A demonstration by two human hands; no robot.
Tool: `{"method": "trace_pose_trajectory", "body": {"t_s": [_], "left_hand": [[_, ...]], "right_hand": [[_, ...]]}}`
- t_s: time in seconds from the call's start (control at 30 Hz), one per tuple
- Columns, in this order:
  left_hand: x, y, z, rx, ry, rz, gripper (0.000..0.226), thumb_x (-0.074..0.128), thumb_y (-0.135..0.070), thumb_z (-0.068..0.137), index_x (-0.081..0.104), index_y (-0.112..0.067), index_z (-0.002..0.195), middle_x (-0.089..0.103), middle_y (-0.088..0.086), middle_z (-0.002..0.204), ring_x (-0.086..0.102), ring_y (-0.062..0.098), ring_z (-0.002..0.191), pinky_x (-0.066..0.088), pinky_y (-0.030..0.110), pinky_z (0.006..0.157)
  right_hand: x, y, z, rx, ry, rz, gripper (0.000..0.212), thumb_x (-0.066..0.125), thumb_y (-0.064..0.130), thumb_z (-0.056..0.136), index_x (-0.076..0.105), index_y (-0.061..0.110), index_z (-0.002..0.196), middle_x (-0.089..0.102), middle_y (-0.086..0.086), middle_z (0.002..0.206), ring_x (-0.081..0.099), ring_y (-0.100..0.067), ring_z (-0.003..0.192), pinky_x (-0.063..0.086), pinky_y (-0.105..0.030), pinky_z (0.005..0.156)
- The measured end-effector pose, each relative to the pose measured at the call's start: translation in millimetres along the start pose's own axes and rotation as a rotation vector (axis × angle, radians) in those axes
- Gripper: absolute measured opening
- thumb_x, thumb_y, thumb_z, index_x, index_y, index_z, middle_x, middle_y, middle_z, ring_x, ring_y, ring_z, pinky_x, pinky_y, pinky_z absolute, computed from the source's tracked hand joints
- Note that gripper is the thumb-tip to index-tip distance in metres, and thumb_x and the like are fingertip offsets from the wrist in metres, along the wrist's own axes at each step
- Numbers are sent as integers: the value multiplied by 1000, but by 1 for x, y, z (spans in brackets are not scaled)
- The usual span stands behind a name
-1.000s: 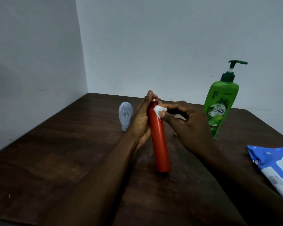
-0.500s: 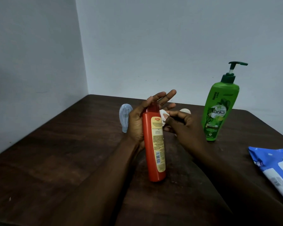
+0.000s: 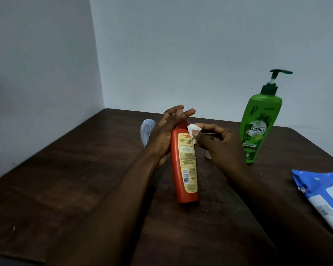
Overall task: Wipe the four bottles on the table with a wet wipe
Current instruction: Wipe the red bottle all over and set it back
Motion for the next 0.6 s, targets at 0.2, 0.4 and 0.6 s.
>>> {"method": "trace_pose_trajectory", "body": {"t_s": [0.2, 0.4, 0.6], "left_hand": [[-7, 0, 2, 48, -10, -39, 38, 40, -17, 106, 45, -13, 144, 73, 3, 117, 70, 21, 87, 60, 37, 78], [-7, 3, 2, 44, -39, -102, 36, 40, -18, 106, 45, -13, 142, 73, 5, 116, 69, 21, 79, 58, 33, 68], [-11, 8, 4, 66, -83, -75, 37, 42, -18, 107, 45, -8, 142, 72, 7, 118, 69, 22, 79, 56, 34, 67]], "right_hand": [[3, 4, -2, 13, 37, -9, 23, 73, 7, 89, 74, 6, 111, 78, 0, 97, 74, -6, 83, 56, -15, 68], [-8, 1, -22, 51, 132, -181, 19, 74, 12, 87, 75, 18, 106, 79, 7, 94, 75, -7, 89, 61, -23, 78], [-25, -1, -67, 196, 246, -335, 16, 78, 21, 82, 77, 29, 96, 78, 14, 91, 73, -1, 84, 58, -19, 71]]}}
Point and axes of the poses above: each hand's wrist, its own z-axis towards the middle knuckle, its own x-axis out of the palm, y = z × x, the point moved 1 cm from there along z, towards the middle knuckle
